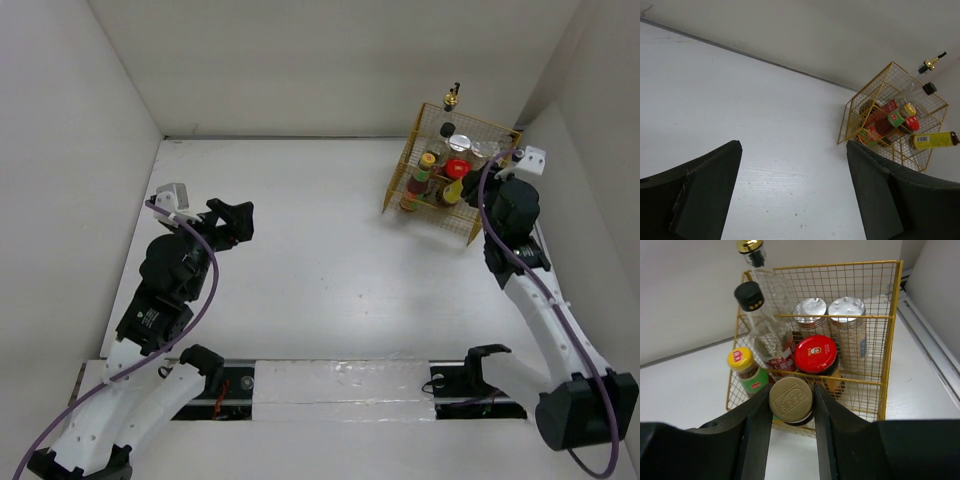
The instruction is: Organize the condiment bottles
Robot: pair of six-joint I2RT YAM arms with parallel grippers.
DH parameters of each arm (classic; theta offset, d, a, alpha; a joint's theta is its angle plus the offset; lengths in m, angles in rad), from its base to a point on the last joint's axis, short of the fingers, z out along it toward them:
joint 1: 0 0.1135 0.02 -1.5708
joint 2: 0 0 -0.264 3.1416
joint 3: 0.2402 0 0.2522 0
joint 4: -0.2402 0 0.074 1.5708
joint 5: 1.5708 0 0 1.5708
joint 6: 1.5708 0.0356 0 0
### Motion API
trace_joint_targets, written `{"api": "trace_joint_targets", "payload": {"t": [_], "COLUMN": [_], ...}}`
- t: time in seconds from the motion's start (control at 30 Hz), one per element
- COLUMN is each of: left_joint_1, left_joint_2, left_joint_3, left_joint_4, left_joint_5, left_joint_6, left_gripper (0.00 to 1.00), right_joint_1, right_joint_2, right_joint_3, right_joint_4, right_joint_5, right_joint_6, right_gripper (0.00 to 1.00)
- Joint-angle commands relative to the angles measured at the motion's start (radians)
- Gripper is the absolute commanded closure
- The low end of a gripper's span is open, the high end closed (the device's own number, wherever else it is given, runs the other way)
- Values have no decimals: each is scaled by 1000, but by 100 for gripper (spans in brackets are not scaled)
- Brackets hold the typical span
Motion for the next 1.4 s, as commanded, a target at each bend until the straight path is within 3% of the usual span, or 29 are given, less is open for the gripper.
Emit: {"api": "trace_joint_targets", "payload": {"t": [0.0,0.13,0.43,0.9,1.17,1.37], "left_joint_1": [5,5,5,5,5,5], "left_joint_2": [0,0,18,18,18,18], "left_joint_3": [-1,-1,-1,-1,-1,-1], "left_joint_4": [39,39,39,39,39,39], "left_joint_5": [23,23,32,32,32,32], "left_joint_6": [20,20,20,20,20,20], "left_gripper": [19,19,19,19,19,19], "right_joint_1": [-46,-75,-86,-86,-86,-86], "right_joint_2": [87,178,294,394,403,383], "right_joint_3": [88,146,115,115,106,106], "right_joint_4": [153,170,158,107,98,98], "right_joint_5": [3,-8,-19,-30,-30,-21], "right_joint_6": [-30,-50,-59,-68,-68,-68], "right_gripper": [81,81,78,71,49,44]}}
